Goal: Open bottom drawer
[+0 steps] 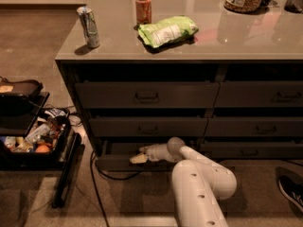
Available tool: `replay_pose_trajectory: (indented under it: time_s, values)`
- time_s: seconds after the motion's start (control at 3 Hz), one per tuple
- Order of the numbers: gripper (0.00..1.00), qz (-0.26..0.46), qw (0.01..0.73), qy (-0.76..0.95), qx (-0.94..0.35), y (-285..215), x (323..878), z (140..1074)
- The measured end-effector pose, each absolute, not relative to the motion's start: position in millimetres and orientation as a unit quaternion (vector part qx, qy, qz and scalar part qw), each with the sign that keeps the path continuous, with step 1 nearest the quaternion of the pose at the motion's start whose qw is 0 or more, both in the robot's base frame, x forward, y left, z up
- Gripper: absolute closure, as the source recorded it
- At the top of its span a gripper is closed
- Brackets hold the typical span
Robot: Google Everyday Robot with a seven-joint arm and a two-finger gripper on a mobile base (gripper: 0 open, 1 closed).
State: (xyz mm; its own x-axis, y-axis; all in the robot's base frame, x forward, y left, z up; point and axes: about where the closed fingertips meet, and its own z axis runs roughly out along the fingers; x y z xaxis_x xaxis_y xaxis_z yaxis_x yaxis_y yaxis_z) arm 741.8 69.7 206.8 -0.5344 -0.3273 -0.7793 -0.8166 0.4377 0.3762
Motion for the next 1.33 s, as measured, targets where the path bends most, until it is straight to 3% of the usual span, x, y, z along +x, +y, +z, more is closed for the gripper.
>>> replay_pose_trajectory:
  time_s: [1.0,1.33]
  values:
    - [0.00,0.374,0.312,0.797,-0.357,78,756,216]
    - [0.18,0.374,0.312,0.797,-0.357,78,756,216]
